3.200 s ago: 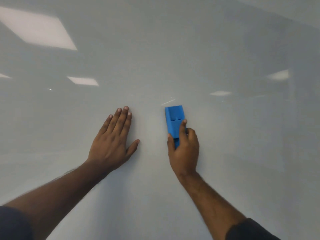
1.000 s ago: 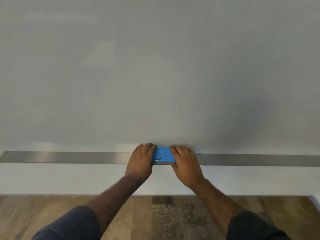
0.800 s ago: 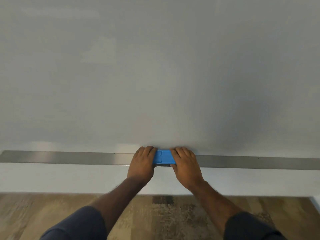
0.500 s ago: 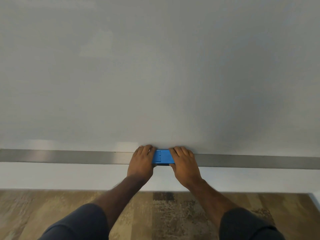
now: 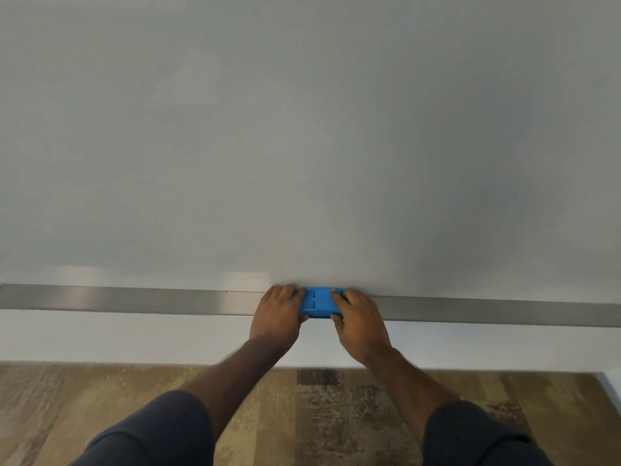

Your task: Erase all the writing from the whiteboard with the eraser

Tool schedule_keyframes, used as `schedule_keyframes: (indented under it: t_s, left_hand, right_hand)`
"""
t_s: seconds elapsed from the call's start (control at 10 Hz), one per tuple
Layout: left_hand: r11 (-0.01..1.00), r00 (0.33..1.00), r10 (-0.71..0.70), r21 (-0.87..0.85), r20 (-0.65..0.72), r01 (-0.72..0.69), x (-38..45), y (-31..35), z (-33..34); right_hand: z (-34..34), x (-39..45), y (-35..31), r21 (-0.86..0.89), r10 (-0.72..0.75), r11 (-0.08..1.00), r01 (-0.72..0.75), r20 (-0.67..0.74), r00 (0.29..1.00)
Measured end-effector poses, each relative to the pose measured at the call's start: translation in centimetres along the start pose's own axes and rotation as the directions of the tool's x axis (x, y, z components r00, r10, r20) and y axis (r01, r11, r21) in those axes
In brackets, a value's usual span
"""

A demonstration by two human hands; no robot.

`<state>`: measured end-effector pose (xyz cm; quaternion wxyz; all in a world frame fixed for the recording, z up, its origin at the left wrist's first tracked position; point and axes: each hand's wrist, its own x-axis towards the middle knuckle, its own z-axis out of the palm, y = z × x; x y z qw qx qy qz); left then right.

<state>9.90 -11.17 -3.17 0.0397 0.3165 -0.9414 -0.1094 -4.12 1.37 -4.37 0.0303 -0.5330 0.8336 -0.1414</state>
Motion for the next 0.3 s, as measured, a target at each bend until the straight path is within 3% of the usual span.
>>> schedule_keyframes:
  t_s: [0.1,0.3]
  left_hand:
    - [1.0,1.0,0.001,0.006,0.017,-0.001,-0.5,0.0,-0.3]
    - [0.999,0.999,-0.022,0.043,-0.024,0.023,-1.3,-0.8,-1.9]
  right_hand:
    - [-0.6,-0.2,-0.4,0.025,0.015,1.0,-0.016,0.043,0.999]
    - [-2.0,-0.8,-0.5,0.031,0.074,0.997,-0.072,-0.08,0.994]
